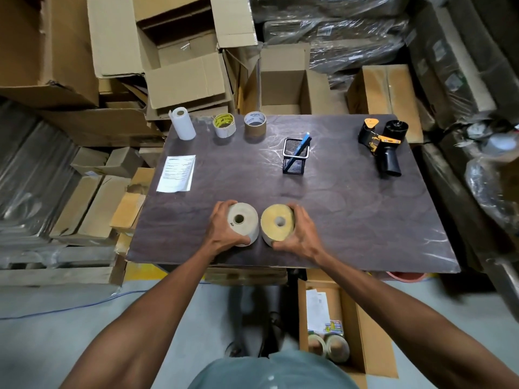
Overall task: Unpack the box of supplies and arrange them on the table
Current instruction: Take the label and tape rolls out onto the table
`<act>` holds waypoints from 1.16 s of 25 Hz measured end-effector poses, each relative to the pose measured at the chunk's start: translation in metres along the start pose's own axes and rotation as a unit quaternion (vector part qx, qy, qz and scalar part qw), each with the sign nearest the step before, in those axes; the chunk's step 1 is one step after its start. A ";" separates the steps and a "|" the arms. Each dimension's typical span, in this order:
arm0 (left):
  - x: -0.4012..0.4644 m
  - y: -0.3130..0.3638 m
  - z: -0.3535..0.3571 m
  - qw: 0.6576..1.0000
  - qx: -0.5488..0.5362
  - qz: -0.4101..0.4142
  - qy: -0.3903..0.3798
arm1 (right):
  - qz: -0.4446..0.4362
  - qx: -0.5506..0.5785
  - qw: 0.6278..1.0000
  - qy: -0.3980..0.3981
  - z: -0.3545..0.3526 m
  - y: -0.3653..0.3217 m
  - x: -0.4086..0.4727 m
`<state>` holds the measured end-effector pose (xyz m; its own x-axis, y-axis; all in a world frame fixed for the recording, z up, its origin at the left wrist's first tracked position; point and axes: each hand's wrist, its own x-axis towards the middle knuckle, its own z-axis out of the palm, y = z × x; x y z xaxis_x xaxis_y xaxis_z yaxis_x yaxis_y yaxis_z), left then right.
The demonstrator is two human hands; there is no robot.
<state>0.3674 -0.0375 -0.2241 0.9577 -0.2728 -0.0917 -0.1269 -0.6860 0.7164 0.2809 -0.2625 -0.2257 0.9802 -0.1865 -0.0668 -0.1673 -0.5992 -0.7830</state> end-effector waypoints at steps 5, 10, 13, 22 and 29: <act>0.002 -0.013 0.008 1.000 0.000 0.003 -0.019 | 0.008 0.004 1.000 -0.011 0.010 0.008 0.001; 0.000 -0.017 0.011 1.000 -0.005 0.008 -0.014 | 0.024 -0.002 1.000 -0.015 0.012 0.015 0.000; -0.004 -0.019 0.012 1.000 -0.002 0.019 -0.007 | 0.023 -0.006 0.999 -0.025 0.013 0.018 0.000; -0.023 -0.027 0.005 0.999 -0.015 -0.003 0.045 | 0.062 0.015 0.998 -0.015 0.009 0.029 -0.002; -0.079 -0.040 0.021 0.991 -0.101 -0.073 0.056 | 0.134 0.077 0.987 0.033 0.022 0.041 -0.054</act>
<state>0.2913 -0.0025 -0.2595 0.9861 -0.0958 -0.1357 0.0592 -0.5606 0.8260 0.2235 -0.2601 -0.2682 0.8932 -0.3752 -0.2478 -0.3965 -0.3972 -0.8276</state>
